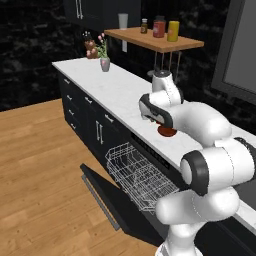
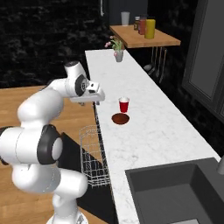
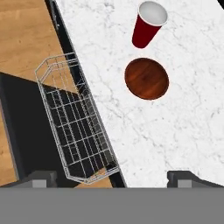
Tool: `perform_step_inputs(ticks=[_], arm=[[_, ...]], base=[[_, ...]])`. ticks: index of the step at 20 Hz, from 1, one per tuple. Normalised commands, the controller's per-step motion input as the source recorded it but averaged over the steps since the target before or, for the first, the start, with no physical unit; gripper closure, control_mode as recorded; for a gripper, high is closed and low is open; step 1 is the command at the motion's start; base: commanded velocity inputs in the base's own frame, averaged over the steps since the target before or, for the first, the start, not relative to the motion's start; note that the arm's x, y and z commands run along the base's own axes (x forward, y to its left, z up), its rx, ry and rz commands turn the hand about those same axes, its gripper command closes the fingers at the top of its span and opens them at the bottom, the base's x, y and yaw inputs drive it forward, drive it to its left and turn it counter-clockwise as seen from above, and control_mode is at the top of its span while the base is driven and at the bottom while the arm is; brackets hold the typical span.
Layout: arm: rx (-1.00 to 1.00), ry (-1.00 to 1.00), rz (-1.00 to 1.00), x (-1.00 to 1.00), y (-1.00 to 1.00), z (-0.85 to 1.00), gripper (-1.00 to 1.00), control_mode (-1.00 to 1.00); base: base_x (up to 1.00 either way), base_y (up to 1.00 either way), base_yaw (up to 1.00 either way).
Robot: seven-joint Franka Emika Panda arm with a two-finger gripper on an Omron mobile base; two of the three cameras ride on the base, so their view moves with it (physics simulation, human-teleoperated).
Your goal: Pick up the cup and bowl from the counter, place them in the dishwasher, and close the dishwasher door.
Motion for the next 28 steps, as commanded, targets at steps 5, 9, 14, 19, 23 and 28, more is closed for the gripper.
perform_step_inputs(ticks=[5,9,14,19,23,28], arm=[[-0.16,0.00,-0.10,0.77,-0.16,-0.61,-1.00,-1.00],[-0.14,-0.03,-0.08,0.52,-0.25,-0.56,-1.00,-1.00],[-0.03,-0.01,-0.05,0.24,-0.36,-0.31,-1.00,-1.00],[0.00,0.00,-0.01,0.17,-0.28,-0.23,-1.00,-1.00],[0.00,0.00,0.00,0.16,-0.27,-0.26,-1.00,-1.00],[0.00,0.01,0.00,0.26,-0.02,-0.37,-1.00,-1.00]], base=[[0.00,0.00,0.00],[0.00,0.00,0.00],[0.00,0.00,0.00],[0.00,0.00,0.00],[0.00,0.00,0.00],[0.00,0.00,0.00]])
